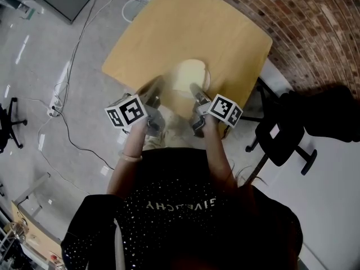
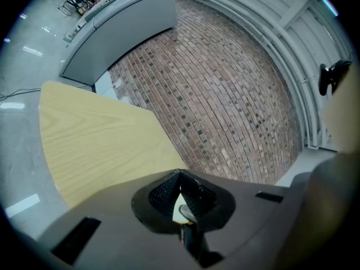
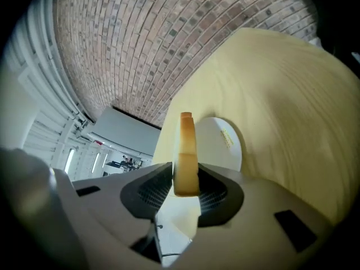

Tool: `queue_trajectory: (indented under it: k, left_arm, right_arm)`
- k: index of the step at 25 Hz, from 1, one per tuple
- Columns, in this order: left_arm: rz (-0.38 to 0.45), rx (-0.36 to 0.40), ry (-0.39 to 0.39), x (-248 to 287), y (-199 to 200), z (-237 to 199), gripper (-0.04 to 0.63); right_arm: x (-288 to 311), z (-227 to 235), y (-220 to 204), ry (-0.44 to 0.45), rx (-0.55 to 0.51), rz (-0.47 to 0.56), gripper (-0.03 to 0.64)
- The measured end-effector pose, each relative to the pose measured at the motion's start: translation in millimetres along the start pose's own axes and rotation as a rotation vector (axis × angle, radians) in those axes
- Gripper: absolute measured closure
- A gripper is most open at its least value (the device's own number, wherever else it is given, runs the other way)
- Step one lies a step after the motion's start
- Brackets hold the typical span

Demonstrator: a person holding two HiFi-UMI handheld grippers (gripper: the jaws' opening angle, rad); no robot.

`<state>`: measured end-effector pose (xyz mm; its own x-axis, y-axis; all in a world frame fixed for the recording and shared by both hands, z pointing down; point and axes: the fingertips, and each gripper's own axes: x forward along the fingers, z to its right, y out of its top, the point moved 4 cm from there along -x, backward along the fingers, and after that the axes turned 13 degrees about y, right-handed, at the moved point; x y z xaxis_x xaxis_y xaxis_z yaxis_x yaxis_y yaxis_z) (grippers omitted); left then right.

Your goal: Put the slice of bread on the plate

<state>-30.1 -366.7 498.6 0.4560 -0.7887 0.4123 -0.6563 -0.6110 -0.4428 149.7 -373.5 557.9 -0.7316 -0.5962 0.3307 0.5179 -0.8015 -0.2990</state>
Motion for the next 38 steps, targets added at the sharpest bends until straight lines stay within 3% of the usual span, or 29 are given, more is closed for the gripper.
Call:
queue_trajectory:
  k: [4,8,11,20,23,26,27,28,29,30,32,38]
  left_arm:
    - [0.004,-0.001,0.004,-4,1,-1,0.586]
    - [0.012,-0.001,0.003,-7,3,-2,0.586]
    - [0.016,0.001,0.0,-9,3,-2,0.586]
    - [0.027,0.001,-0.003,-14,7,-6,0.586]
    - [0.017,0.006,-0.019,-14,4,-1,0.586]
    - [0.007,0.025,-0.024,-16,0,2,0.586]
    - [0.006,0.034,-0.022,-18,0,3,0.586]
    - [0.003,0.039,-0.025,-19,-1,4,0.586]
    - [0.0,0.042,-0.033,-19,-3,6,0.586]
    - [-0.004,0.045,-0.041,-20,-4,8,0.586]
    - [-0.015,0.048,-0.063,-21,-9,11,0.586]
    - [-0.02,0.073,-0.062,-27,-14,18,0.586]
  right_arm:
    - [0,-2,0,-0.049,-0.073,-0.021,0.491]
    - [6,-7,-3,-0.111,-0.189,-0.072,0.268]
    - [10,-13,-3,-0.158,-0.296,-0.042,0.043]
    - [0,-23,-1,-0.371,-0.689,-0.123,0.034]
    - [-11,-26,0,-0.273,-0.573,-0.05,0.034]
    - [-20,-49,-4,0.033,-0.37,0.021,0.037]
    - [-25,-57,-3,0.136,-0.284,0.071,0.048]
    - [-33,-62,1,0.216,-0.183,0.144,0.191]
    - [-42,-65,6,0.283,-0.077,0.234,0.42]
    - [-50,-69,12,0.35,0.016,0.321,0.581]
    - [-61,-78,18,0.442,0.088,0.403,0.601]
    - [-75,-94,18,0.491,0.059,0.405,0.603]
